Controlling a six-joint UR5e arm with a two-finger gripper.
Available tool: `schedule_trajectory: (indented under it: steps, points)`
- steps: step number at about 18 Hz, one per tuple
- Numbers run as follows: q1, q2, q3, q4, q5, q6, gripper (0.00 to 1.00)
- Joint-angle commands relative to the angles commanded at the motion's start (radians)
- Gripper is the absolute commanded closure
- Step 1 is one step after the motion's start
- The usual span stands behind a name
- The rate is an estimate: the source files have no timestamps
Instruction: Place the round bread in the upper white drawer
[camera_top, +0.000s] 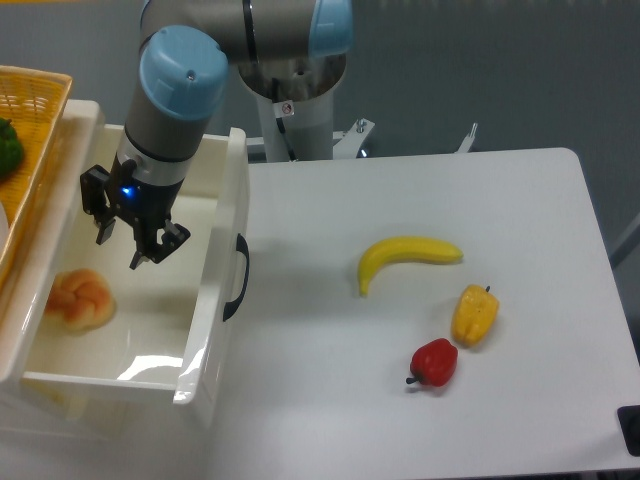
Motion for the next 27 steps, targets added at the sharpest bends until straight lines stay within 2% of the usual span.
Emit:
schedule_trajectory:
  steps: [5, 11, 12, 13, 15, 17, 21, 23, 27]
  points:
    - [0.02, 0.011, 0.009, 0.002, 0.003, 0.0, 0.42]
    - [0.113, 0.055, 0.009, 0.002, 0.005, 0.0, 0.39]
    - [0.133, 0.063, 0.009, 0.002, 0.005, -0.002, 0.35]
    - [0.146, 0.066, 0.009, 0.002, 0.006, 0.0, 0.28]
    - [0.176, 0.075, 0.009, 0.003, 0.02, 0.002, 0.08]
    - [0.19, 0.075, 0.009, 0.002, 0.038, 0.041, 0.01]
    - [0.199, 0.075, 0.008, 0.003, 0.135, 0.078, 0.0]
    - [0.206, 0.074, 0.006, 0.0, 0.199, 0.139, 0.0]
    - [0.244, 0.074, 0.002, 0.0, 0.238, 0.176, 0.0]
